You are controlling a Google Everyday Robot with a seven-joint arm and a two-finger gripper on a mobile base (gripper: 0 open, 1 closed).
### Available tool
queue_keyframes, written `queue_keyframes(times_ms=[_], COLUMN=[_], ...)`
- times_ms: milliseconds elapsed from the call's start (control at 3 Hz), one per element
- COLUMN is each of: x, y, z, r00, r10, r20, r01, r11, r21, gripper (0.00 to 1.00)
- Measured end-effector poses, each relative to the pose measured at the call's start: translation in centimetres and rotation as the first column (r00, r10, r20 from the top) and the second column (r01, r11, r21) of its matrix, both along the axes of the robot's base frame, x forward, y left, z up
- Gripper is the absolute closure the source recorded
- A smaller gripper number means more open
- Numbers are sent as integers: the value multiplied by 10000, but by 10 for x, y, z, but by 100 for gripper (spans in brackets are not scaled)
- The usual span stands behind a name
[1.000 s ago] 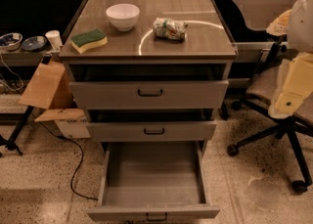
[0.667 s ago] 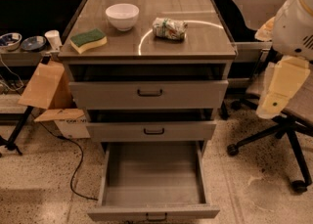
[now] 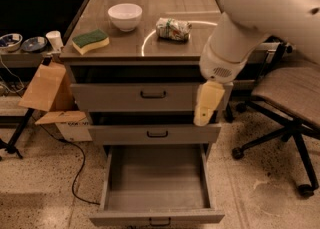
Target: Open top drawer
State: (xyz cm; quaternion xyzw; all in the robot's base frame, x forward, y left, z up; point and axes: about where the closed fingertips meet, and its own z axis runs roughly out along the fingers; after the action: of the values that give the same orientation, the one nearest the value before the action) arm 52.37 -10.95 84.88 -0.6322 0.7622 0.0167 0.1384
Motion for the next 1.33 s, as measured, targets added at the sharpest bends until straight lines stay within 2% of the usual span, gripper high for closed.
queue_keyframes(times_ms=[333,667,1333], x=[38,67,104], y=[63,109,156], z=[-38,-75,-127], r00=[9999,9999,9966], r10=[140,-77,-472], r20=[73,-153,-677], r01=[-139,77,490], r11=[9998,10000,9985], r21=[-151,-17,247], gripper=[0,0,0])
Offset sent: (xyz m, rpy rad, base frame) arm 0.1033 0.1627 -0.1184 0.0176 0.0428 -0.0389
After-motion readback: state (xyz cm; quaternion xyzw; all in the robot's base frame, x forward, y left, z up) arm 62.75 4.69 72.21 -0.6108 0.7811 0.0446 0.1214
